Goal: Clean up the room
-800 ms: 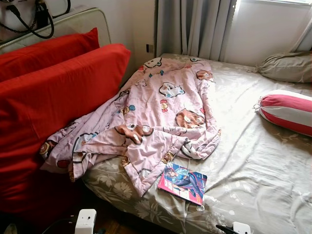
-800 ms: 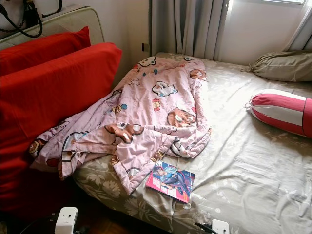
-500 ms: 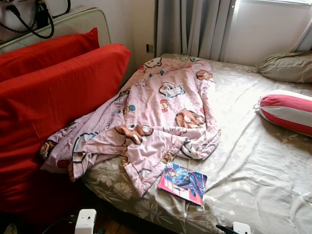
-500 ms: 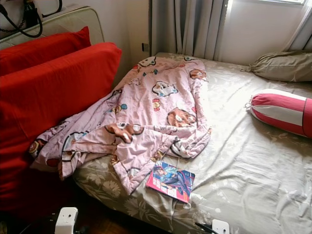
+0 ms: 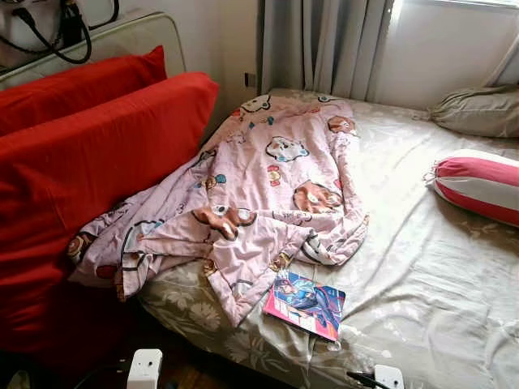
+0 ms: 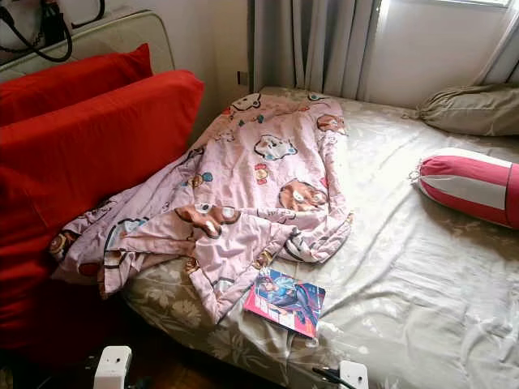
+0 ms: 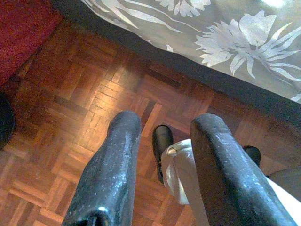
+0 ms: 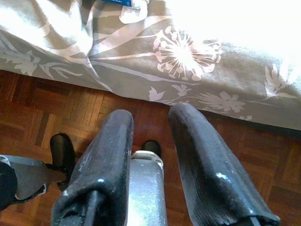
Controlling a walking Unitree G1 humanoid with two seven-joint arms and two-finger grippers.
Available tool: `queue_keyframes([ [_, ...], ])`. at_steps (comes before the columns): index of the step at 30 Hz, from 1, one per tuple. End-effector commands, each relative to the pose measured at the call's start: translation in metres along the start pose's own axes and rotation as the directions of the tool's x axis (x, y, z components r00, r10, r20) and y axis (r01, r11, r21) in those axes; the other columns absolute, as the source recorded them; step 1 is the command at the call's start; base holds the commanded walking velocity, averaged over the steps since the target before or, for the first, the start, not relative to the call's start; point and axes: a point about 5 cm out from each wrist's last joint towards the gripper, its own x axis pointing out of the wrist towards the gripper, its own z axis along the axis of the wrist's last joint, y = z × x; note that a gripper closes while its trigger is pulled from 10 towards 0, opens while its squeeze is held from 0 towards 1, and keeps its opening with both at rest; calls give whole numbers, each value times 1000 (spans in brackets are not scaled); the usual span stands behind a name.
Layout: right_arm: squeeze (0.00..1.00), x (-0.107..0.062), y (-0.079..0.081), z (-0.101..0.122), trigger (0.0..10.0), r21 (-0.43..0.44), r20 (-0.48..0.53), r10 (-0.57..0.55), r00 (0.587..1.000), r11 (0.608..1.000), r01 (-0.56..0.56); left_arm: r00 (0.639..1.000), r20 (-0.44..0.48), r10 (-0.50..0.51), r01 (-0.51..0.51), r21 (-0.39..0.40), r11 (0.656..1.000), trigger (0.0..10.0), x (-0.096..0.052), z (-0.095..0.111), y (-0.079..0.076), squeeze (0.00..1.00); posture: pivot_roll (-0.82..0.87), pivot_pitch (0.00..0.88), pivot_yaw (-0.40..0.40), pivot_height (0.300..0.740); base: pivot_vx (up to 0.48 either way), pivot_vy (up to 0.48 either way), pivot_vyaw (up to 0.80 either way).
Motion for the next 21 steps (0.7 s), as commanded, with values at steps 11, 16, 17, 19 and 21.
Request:
queue_keyframes([
  [11,0,1,2,3,10000,-10,16,7,1000,1000,-7,999,-31,8,-8,1,1000,10000,-2,-8,3,0,76,0,-12,740,0,0,0],
  [16,0,1,2,4,10000,-24,17,12,1000,1000,-12,999,-32,10,-10,1,1000,10000,-3,-9,4,0,76,0,-13,740,0,0,0],
  [17,0,1,2,4,10000,-23,17,12,1000,1000,-12,999,-32,10,-10,1,1000,10000,-3,-9,4,0,76,0,-13,740,0,0,0],
  [19,0,1,1,3,10000,-23,13,9,1000,1000,-9,1000,-22,18,-18,4,1000,10000,-3,-7,5,0,75,0,-13,740,0,0,0],
  [21,0,0,-1,2,10000,-21,10,4,1000,1000,-4,1000,-12,25,-25,0,1000,10000,-3,-6,6,0,73,0,-12,740,0,0,0],
])
